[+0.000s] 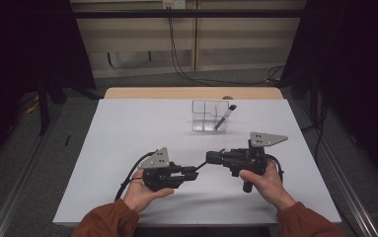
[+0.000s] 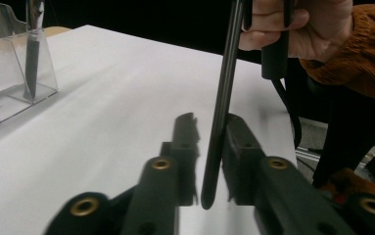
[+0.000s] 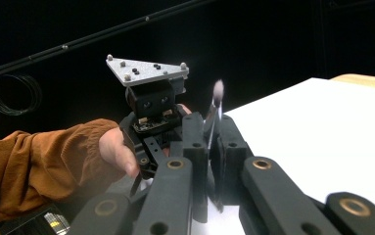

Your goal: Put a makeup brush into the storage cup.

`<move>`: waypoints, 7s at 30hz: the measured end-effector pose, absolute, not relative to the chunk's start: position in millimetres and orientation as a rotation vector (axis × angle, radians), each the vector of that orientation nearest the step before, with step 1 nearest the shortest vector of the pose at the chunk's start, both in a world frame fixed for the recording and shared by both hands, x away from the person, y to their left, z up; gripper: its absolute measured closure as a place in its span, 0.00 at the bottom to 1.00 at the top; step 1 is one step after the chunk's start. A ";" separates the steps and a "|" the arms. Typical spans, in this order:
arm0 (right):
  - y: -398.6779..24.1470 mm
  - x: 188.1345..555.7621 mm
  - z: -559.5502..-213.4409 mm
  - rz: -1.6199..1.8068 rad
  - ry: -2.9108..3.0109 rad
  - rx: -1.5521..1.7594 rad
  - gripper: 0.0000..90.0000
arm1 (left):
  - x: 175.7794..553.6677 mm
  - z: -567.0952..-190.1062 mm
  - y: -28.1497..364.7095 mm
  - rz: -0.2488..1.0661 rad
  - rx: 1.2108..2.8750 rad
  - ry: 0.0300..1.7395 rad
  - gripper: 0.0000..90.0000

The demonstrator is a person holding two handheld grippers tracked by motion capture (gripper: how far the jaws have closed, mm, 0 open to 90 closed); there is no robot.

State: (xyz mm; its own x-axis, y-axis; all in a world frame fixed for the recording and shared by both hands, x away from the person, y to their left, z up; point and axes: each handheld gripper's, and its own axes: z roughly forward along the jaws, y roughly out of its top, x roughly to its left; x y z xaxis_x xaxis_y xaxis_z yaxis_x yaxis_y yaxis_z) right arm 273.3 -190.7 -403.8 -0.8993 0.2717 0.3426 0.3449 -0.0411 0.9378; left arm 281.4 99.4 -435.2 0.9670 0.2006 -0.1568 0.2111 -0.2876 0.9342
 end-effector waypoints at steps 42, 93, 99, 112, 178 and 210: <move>-206.6 276.4 -402.5 -2.107 -2.160 -0.773 0.95 | 280.9 -430.5 120.6 0.143 1.847 0.515 0.08; -245.8 291.0 -392.7 -2.088 -2.302 -0.975 0.95 | 248.9 -436.8 229.9 0.444 1.695 0.753 0.03; -254.8 305.6 -390.3 -2.096 -2.313 -1.049 0.95 | 248.1 -437.3 228.3 0.447 1.715 0.747 0.03; -262.3 330.8 -371.5 -2.101 -2.382 -1.111 0.95 | 247.1 -435.7 228.2 0.453 1.713 0.741 0.03; -276.6 435.8 -371.6 -1.941 -2.539 -1.495 0.95 | 249.3 -435.6 232.7 0.461 1.714 0.754 0.03; -267.7 453.6 -389.4 -1.842 -2.525 -1.505 0.95 | 249.9 -436.1 233.3 0.465 1.716 0.762 0.03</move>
